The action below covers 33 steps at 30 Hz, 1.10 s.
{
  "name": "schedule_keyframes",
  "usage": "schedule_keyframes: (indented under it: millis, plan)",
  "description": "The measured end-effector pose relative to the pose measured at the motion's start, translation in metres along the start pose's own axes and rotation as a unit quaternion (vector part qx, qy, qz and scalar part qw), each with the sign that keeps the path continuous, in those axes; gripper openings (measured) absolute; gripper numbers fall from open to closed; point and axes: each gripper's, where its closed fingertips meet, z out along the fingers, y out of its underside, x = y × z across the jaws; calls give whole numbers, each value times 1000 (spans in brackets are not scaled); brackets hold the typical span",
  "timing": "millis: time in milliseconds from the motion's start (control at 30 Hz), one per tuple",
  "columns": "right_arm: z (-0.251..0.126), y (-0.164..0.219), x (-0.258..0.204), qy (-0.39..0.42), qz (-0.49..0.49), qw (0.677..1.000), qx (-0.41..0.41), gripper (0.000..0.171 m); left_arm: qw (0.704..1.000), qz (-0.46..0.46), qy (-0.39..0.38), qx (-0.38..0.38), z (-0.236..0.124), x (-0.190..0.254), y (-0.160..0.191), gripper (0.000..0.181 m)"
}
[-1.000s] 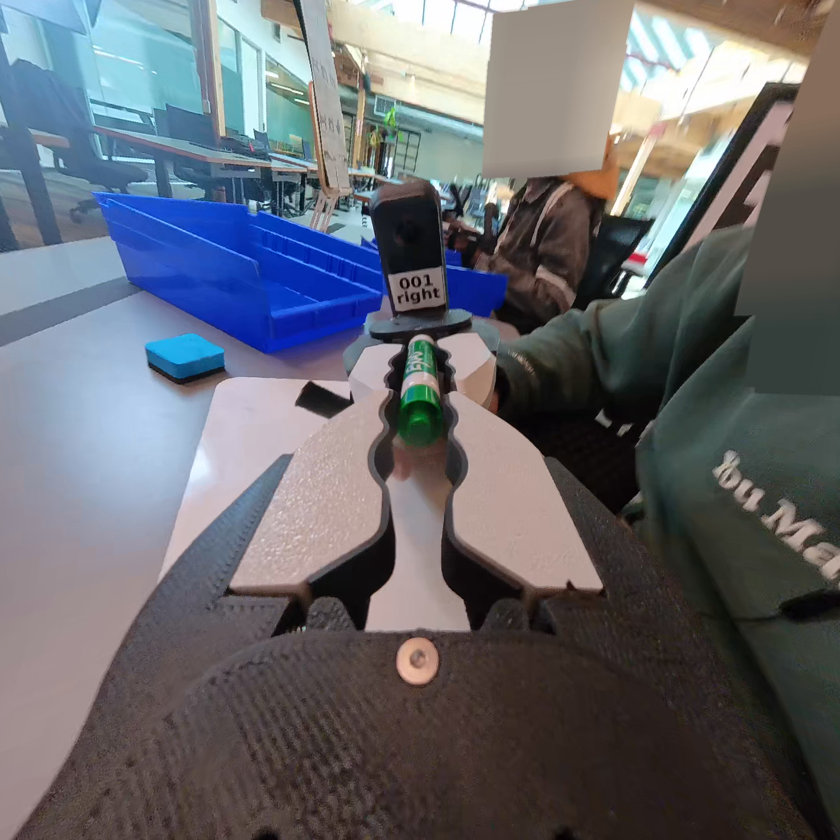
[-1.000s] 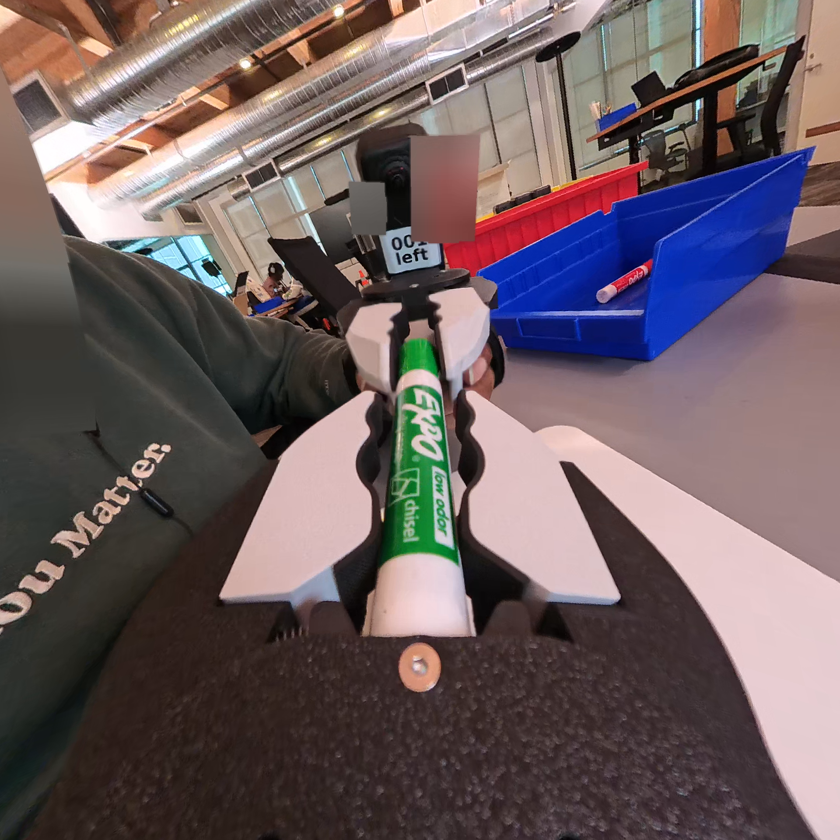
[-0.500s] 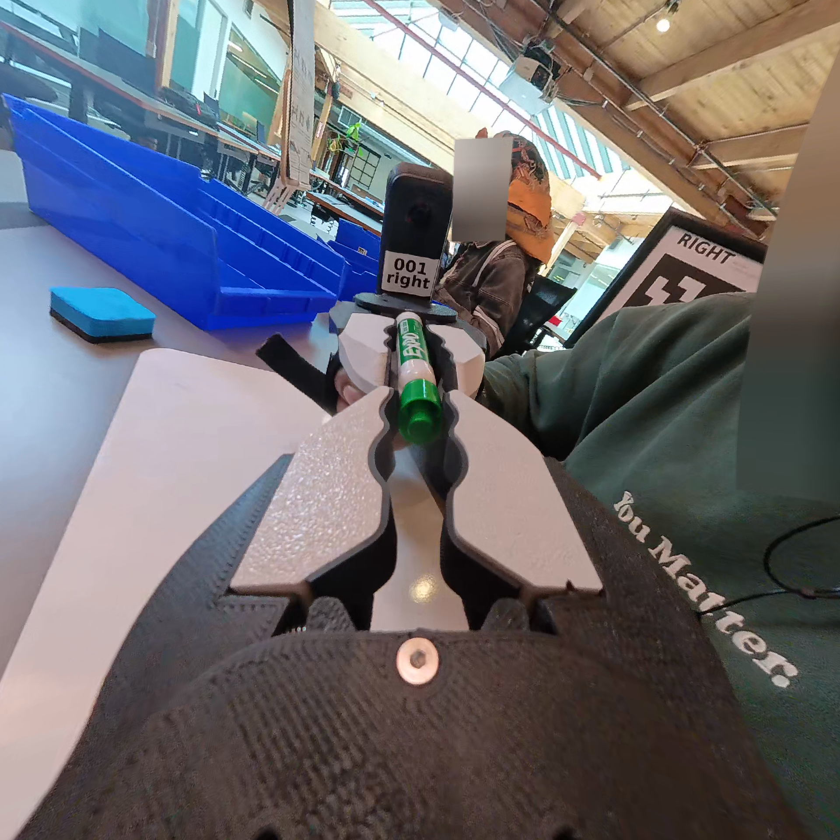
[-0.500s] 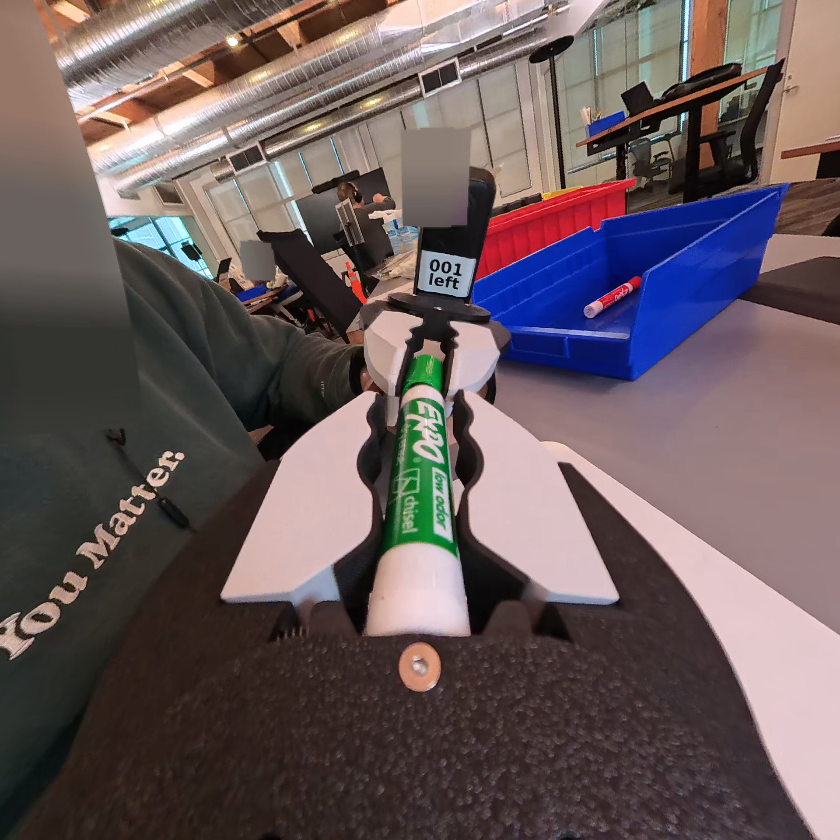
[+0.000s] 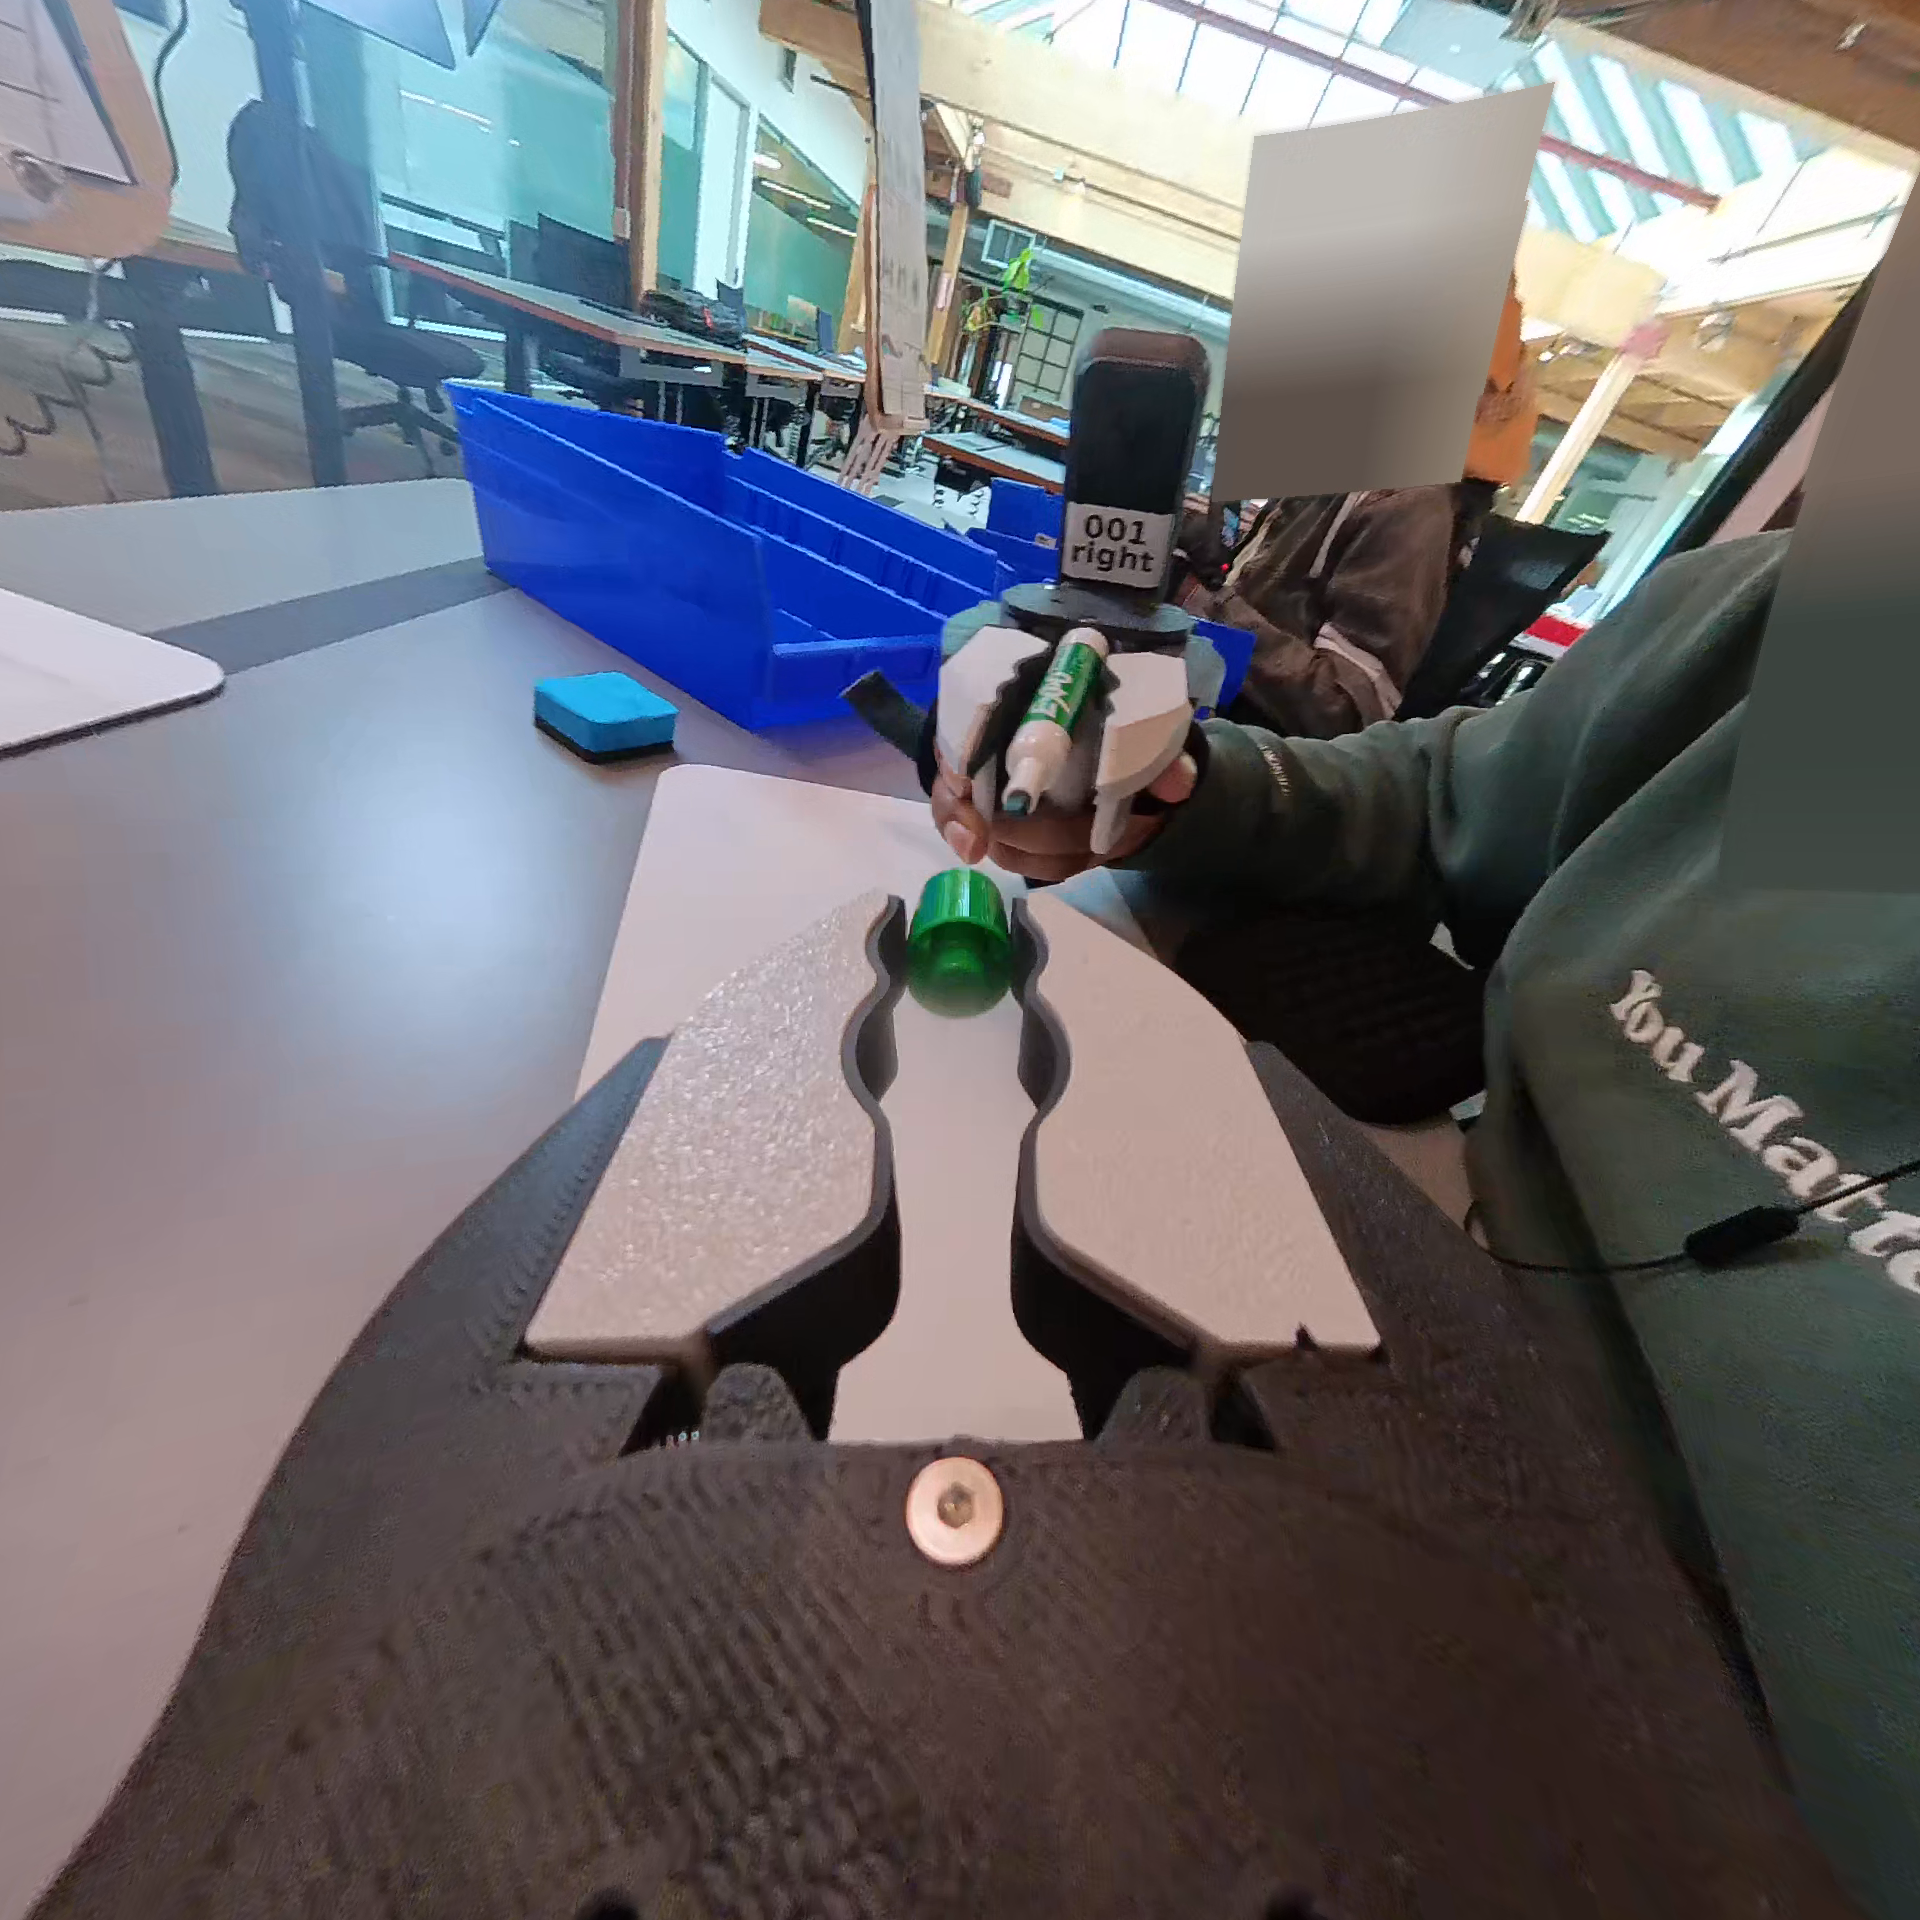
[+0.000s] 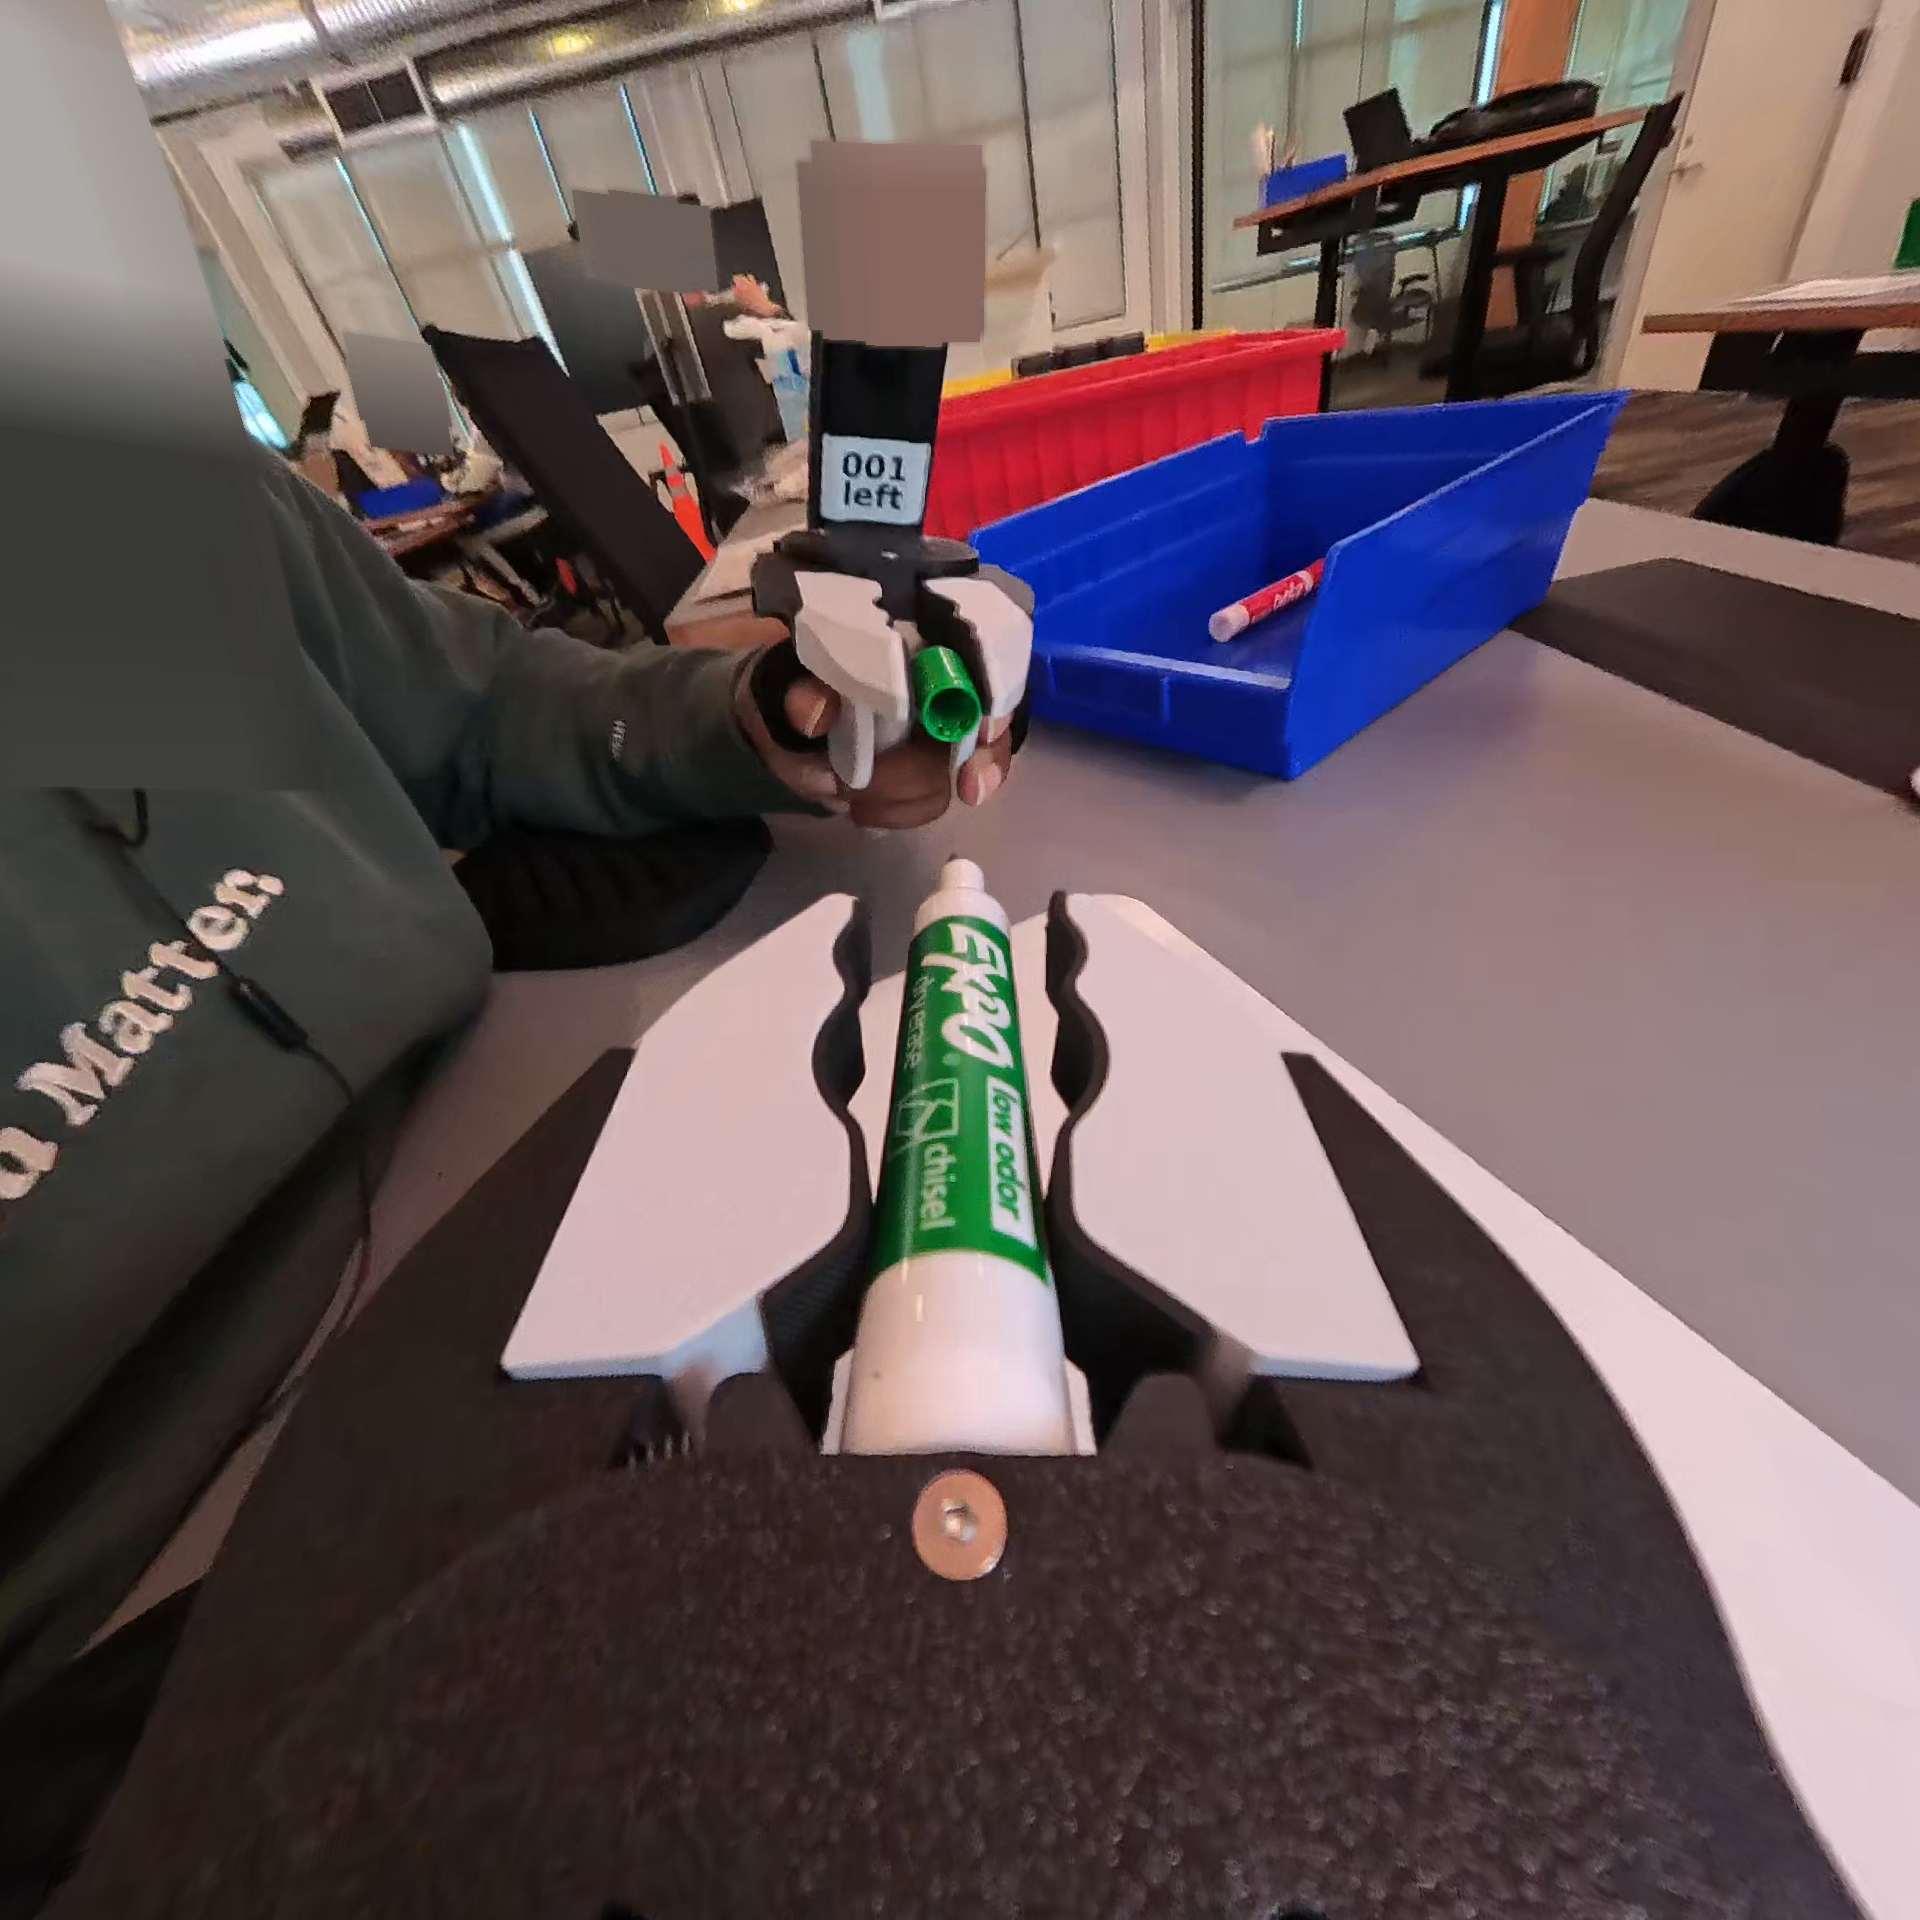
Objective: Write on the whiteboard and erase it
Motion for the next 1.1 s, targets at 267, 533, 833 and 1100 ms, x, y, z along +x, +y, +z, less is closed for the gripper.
schedule_keyframes:
  millis: [267, 533, 833, 1100]
  plan:
    - [2, 9, 2, 36, -43, 998, -37, 34, 998, 27, -56, 1, -11, -19, -2, 20]
    - [-2, 6, 12, 69, -60, 995, -30, 34, 994, 52, -97, -9, -17, -31, 3, 20]
    - [-9, 7, 22, 92, -68, 993, -37, 34, 995, 38, -96, 5, -33, -37, 12, 20]
    - [-11, 13, 23, 66, -38, 997, -20, 34, 996, 26, -89, 4, -31, -41, 19, 20]
